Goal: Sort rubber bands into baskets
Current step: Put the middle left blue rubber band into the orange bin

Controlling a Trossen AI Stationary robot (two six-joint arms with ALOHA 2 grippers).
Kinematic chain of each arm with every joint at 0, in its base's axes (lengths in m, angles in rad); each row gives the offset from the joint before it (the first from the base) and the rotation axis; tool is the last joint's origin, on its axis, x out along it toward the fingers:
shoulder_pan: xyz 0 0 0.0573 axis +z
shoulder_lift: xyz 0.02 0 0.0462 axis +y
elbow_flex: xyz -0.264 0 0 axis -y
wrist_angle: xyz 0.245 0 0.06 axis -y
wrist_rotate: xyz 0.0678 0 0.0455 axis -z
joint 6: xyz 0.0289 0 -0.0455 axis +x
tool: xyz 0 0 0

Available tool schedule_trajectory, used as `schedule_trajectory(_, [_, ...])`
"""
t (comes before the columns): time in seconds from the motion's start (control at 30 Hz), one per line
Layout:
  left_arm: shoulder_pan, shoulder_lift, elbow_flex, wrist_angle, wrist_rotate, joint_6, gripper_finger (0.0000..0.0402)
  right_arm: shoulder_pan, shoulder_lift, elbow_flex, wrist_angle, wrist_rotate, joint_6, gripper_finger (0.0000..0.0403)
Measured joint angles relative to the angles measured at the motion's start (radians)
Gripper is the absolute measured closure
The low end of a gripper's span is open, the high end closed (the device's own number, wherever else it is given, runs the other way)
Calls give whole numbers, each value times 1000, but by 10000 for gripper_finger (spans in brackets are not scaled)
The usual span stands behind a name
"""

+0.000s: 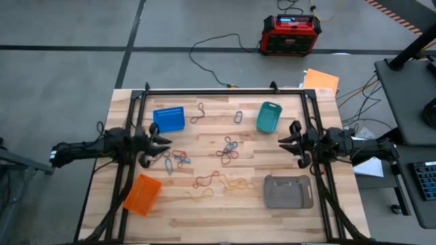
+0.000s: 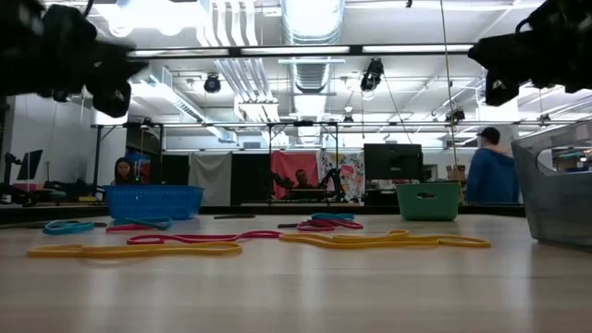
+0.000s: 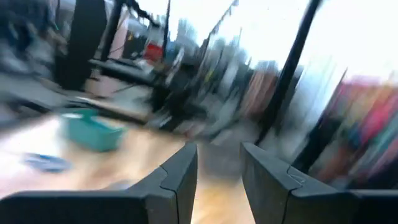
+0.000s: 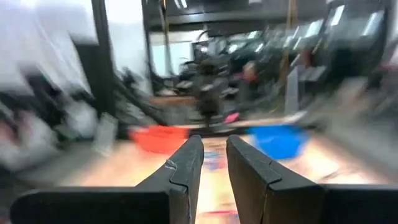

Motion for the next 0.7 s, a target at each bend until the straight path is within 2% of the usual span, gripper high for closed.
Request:
schedule_trajectory(0.07, [0, 3, 0, 107, -32, -183, 297, 0, 6, 0, 24, 46, 14, 335])
schedule_trajectory(0.17, [0, 4, 0, 226, -70, -290, 297, 0, 19, 0, 27, 128, 28, 335])
schedule_trajectory(0.37, [0, 4, 28, 271, -265, -291, 297, 0, 88, 0, 95, 179, 44, 335])
schedule_trajectory(0.5, [0, 6, 46, 267, -300, -282, 297, 0, 171, 3, 189, 207, 83, 335])
schedule_trajectory(0.63, [-1, 7, 48, 268, -311, -288, 297, 0, 290, 47, 225, 210, 83, 335])
schedule_trajectory(0.7, [0, 13, 48, 273, -351, -252, 297, 0, 363, 87, 248, 223, 67, 335])
